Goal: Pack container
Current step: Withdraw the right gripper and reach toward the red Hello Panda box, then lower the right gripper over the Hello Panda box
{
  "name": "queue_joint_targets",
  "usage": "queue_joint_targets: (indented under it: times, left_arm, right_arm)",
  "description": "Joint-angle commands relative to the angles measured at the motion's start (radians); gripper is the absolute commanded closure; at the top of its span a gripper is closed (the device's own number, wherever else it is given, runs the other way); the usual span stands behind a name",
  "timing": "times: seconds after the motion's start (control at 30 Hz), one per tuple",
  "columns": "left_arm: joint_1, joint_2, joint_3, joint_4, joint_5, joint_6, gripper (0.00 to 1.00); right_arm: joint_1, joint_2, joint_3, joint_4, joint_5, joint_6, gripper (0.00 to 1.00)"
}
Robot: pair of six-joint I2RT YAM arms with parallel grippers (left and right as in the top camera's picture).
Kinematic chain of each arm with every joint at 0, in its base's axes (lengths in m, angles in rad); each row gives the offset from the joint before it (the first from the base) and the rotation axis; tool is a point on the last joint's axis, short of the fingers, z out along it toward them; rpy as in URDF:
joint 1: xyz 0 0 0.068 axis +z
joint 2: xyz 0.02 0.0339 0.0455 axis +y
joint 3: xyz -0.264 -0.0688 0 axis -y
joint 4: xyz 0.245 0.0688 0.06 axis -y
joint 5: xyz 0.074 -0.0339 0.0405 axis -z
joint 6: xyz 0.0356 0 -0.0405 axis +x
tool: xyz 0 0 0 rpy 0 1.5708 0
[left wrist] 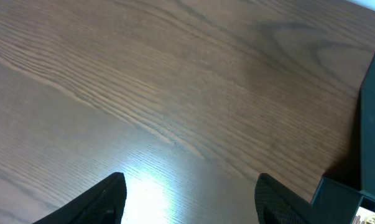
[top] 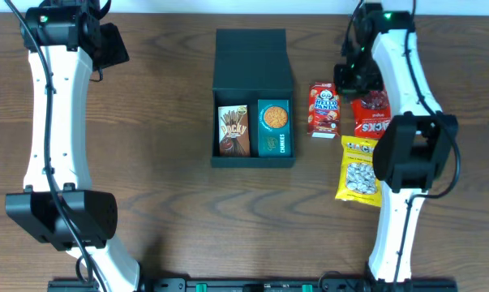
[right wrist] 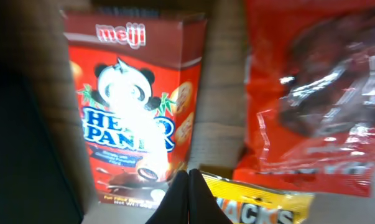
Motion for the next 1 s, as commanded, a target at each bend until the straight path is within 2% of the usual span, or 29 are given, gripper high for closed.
queue_joint_targets:
  times: [0.0, 0.03, 0.07, 0.13, 0.17, 0.2, 0.23, 0.6, 0.83, 0.97]
  left_arm:
    - [0.007, 0.006, 0.004, 0.001, -0.007, 0.01, 0.32]
    - [0.007, 0.006, 0.005, 0.001, -0.007, 0.01, 0.32]
    - [0.007, 0.006, 0.004, 0.001, -0.007, 0.01, 0.32]
    - [0.007, 0.006, 0.004, 0.003, -0.007, 0.01, 0.32]
    - [0.007, 0.006, 0.004, 0.004, -0.007, 0.01, 0.32]
    - [0.007, 0.006, 0.004, 0.004, -0.007, 0.01, 0.32]
    - [0.007, 0.006, 0.004, 0.004, -0.007, 0.01, 0.32]
    - [0.007, 0.007, 0.004, 0.003, -0.007, 0.01, 0.33]
    - [0.007, 0.009, 0.004, 0.004, -0.007, 0.01, 0.32]
    - [0.007, 0.01, 0.004, 0.005, -0.007, 0.01, 0.32]
  right_arm:
    - [0.022, -0.013, -0.044, 0.027, -0.009, -0.01, 0.99]
    - [0.022, -0.013, -0.049, 0.035, -0.019, -0.006, 0.96]
    - [0.022, -0.013, -0.052, 0.039, -0.033, -0.004, 0.83]
    - [0.023, -0.013, -0.053, 0.039, -0.076, -0.005, 0.4]
    - [0.024, -0.013, -0.053, 0.039, -0.086, -0.005, 0.23]
    - [0.026, -0.013, -0.053, 0.039, -0.089, -0.006, 0.1]
    - [0.029, -0.013, -0.053, 0.039, -0.089, -0.013, 0.01]
    - [0.103, -0.013, -0.084, 0.141, -0.08, -0.02, 0.01]
    - [0.143, -0.013, -0.146, 0.174, 0.127, 0.029, 0.01]
    - [0.143, -0.013, -0.164, 0.178, 0.148, 0.08, 0.01]
